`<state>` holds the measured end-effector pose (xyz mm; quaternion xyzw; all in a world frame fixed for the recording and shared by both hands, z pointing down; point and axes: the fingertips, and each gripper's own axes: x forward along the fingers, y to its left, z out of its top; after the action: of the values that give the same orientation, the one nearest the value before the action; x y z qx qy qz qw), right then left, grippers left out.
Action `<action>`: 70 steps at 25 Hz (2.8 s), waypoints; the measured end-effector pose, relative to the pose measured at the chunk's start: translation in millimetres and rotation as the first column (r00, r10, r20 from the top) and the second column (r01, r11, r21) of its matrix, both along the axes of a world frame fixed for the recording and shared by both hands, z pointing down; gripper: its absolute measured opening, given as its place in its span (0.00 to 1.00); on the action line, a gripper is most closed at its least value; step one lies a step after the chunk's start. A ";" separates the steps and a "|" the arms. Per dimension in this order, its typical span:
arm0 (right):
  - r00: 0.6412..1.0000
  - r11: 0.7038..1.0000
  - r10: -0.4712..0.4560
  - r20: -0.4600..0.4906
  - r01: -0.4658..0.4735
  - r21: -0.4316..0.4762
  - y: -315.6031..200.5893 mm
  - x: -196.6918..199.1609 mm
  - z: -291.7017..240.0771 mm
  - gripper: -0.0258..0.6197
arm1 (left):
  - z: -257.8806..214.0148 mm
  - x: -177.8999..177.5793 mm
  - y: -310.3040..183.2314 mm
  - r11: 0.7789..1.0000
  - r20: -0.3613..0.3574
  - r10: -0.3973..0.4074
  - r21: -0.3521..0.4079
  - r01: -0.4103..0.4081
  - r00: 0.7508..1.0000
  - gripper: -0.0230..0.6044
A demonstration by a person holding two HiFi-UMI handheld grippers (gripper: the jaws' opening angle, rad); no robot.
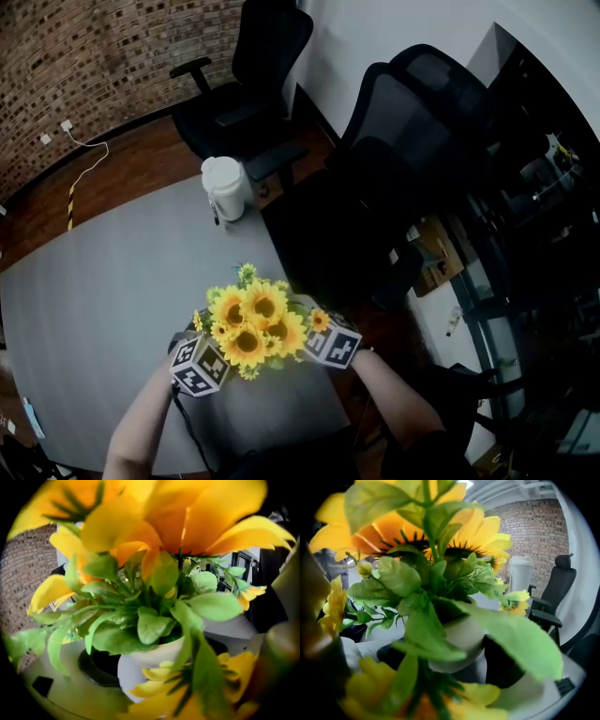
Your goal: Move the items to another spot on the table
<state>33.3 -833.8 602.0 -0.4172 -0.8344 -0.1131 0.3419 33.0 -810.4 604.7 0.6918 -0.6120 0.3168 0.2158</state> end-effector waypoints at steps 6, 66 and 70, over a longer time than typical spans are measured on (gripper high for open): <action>1.000 0.999 0.030 -0.010 -0.029 0.024 -14.3 -5.7 19.9 0.78 | 16.1 -7.6 -12.0 1.000 0.019 0.015 -0.018 -0.015 1.000 0.81; 0.946 0.782 0.312 -0.088 -0.309 -0.542 -101.4 64.2 -104.1 0.08 | -169.5 -60.7 125.0 0.327 -0.649 -0.618 0.301 0.896 0.444 0.02; 0.938 0.713 0.343 -0.056 -0.298 -0.635 -115.9 65.8 -131.6 0.01 | -194.3 -45.7 110.8 0.357 -0.659 -0.580 0.322 0.877 0.478 0.02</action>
<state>99.1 -949.8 470.4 -0.3527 -0.8934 0.2222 0.1675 -12.7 -699.5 410.4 0.4099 -0.8601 -0.2057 0.2233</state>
